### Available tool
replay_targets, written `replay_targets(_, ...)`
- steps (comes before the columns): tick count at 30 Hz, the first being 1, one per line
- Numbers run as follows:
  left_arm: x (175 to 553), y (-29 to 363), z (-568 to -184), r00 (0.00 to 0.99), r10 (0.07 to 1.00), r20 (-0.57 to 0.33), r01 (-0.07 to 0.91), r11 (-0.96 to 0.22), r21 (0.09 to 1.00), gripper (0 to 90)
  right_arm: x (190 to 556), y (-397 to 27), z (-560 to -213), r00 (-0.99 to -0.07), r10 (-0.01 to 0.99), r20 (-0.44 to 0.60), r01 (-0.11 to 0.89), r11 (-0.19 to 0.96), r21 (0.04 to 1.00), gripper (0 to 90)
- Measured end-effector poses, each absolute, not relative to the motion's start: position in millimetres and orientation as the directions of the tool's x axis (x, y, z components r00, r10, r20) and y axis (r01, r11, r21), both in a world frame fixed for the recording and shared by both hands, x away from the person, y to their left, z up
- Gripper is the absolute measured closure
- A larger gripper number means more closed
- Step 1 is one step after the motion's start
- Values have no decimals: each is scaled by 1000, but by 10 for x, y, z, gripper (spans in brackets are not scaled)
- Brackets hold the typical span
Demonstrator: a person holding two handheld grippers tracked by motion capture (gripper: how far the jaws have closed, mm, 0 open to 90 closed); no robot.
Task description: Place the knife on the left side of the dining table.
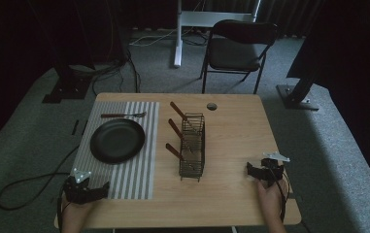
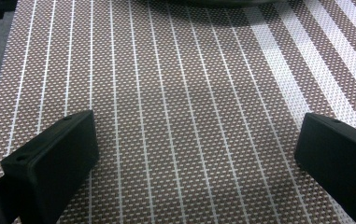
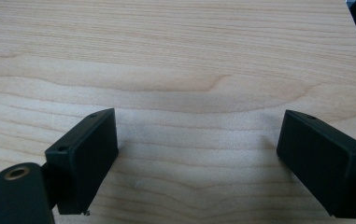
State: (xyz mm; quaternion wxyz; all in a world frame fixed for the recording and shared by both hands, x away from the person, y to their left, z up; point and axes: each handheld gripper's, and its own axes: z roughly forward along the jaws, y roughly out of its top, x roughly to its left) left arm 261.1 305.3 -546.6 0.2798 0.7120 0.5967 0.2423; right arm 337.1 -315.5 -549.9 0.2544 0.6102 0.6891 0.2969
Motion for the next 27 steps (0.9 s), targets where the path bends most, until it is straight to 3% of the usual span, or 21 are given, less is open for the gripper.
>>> replay_targets(27, 2611, 3060, -5432, 214, 977, 16, 714, -167, 680, 17, 3373, -3157, -5499, -126, 992, 12, 690, 79, 719, 116)
